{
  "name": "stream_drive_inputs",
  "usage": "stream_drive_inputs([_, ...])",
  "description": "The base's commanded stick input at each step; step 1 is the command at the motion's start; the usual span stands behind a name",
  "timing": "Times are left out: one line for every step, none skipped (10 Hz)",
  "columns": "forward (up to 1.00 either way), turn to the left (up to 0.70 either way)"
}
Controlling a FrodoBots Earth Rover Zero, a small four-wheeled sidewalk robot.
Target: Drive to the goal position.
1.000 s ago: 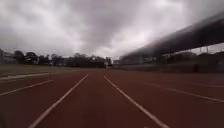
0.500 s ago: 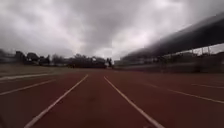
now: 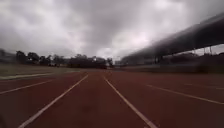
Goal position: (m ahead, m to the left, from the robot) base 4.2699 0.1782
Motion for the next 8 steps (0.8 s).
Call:
stream_drive_inputs([0.7, 0.0])
stream_drive_inputs([0.7, 0.0])
stream_drive_inputs([0.7, 0.0])
stream_drive_inputs([0.7, 0.0])
stream_drive_inputs([0.7, 0.0])
stream_drive_inputs([0.7, 0.0])
stream_drive_inputs([0.7, 0.0])
stream_drive_inputs([0.7, 0.0])
